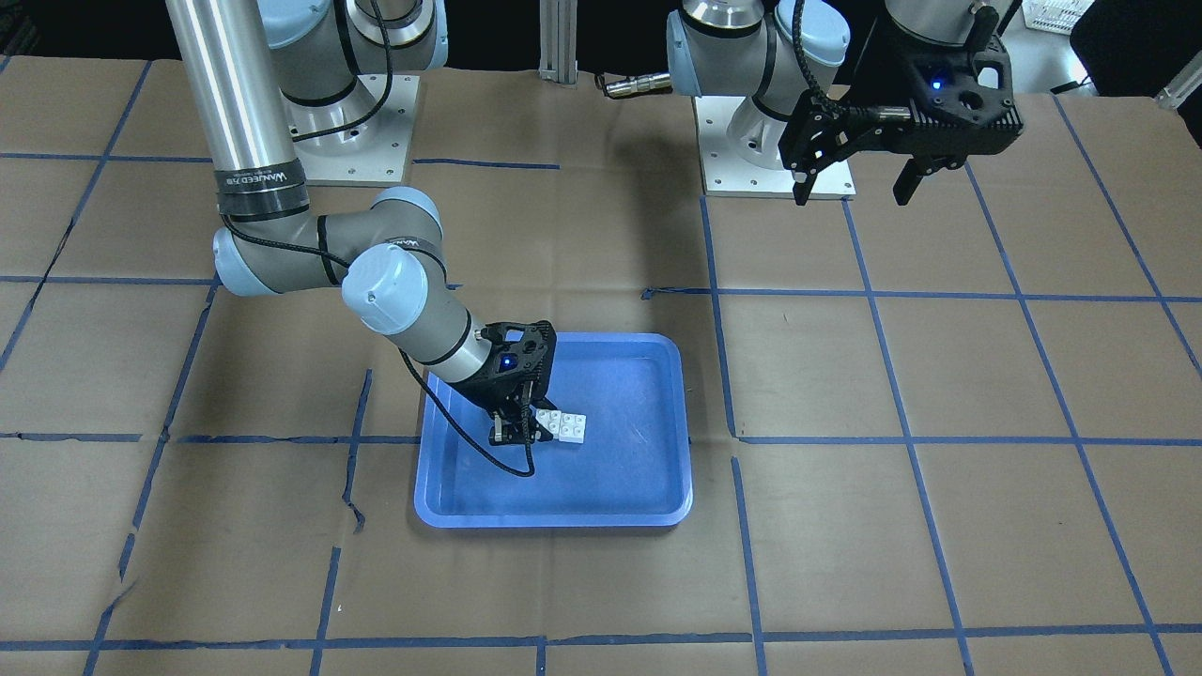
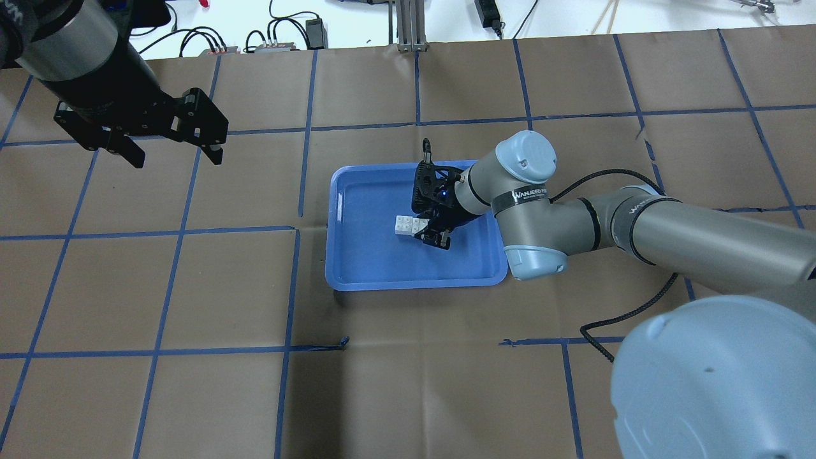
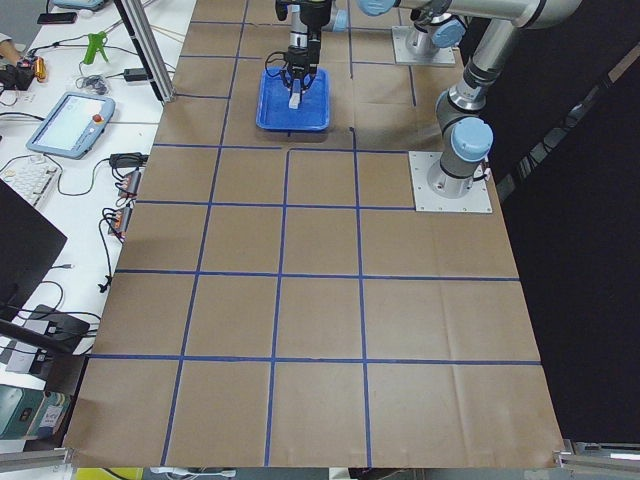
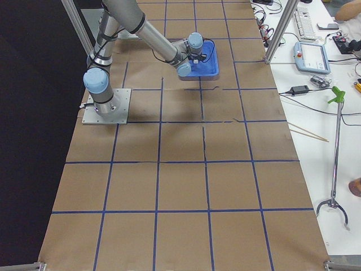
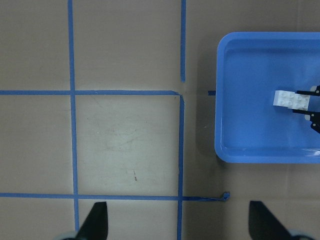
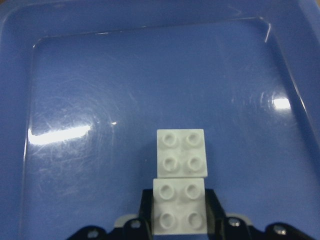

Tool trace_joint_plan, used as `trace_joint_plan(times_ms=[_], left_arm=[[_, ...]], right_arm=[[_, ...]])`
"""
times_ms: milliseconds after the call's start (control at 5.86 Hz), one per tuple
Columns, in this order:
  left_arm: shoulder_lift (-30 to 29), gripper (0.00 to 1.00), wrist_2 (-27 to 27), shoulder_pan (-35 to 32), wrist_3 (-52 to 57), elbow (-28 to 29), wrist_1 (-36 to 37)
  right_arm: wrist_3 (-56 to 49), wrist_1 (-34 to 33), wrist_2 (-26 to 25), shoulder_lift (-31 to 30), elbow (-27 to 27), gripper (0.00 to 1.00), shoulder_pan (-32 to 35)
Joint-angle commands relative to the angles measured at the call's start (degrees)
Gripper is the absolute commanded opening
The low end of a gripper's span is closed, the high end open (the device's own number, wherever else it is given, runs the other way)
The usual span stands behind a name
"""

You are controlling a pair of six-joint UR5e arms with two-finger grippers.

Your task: Assemble white blocks and place on blue tray

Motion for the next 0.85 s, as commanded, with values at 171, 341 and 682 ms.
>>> trace_joint_plan(times_ms=[171,341,682], left_arm=[[0.0,0.99,0.1,0.0,0.0,0.0,0.0],[0.0,0.99,0.1,0.0,0.0,0.0,0.0],[0.0,0.99,0.0,0.0,0.0,0.0,0.0]], right_arm=[[0.0,-0.1,0.0,0.1,0.0,0.19,0.0],[0.1,-0.1,0.0,0.1,-0.1,0.27,0.0],[0.1,-0.1,0.2,0.1,0.0,0.37,0.0]])
